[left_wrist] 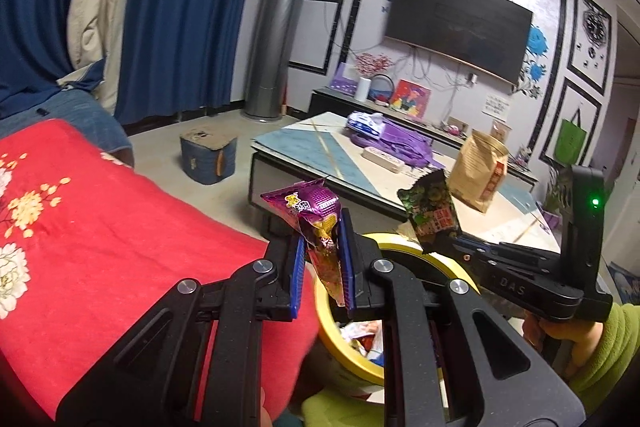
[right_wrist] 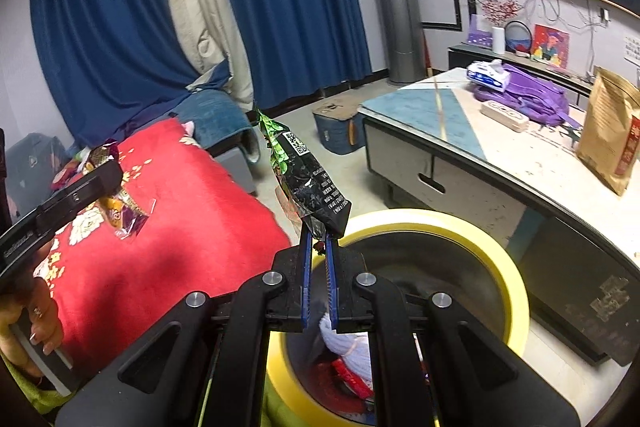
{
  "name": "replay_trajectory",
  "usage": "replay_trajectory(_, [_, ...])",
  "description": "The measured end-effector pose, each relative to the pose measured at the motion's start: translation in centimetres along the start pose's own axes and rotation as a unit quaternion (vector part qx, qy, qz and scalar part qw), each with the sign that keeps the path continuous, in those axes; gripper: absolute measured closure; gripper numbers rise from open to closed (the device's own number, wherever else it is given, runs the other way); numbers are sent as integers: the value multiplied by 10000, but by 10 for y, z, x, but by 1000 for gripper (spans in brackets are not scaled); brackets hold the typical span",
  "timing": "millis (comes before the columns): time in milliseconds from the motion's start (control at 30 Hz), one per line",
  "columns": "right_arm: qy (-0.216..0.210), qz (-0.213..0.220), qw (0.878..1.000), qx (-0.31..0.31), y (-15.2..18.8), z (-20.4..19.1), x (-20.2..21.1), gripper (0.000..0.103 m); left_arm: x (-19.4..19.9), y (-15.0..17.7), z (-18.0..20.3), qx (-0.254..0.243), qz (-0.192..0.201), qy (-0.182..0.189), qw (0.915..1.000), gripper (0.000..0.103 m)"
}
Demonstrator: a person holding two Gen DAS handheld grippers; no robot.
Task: Collect trash
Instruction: 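Carry the green snack bag and purple wrapper in both tools over the bin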
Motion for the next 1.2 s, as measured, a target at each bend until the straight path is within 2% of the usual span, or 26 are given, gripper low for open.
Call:
replay_trajectory(433, [367, 45, 9992, -172, 8, 41, 14, 96, -21, 6, 44, -428, -145, 355, 9983, 93])
replay_trajectory(800, [657, -204, 9965, -485, 28, 80, 14, 96, -44, 18, 76, -687, -349, 643, 9949, 92])
replay_trajectory(1200, [758, -336, 9921, -947, 32, 105, 7, 95, -70, 19, 99, -806, -560, 953, 9906, 89])
Point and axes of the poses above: each gripper's, at about its wrist camera, not at the fingertips, and x roughly against the way its jaws point, z to its right, y to its underside, the point moved 8 cm from there along -x, roughly the way its jaws point, and after that the axes turned 14 degrees about -x, right-handed, at the moved point
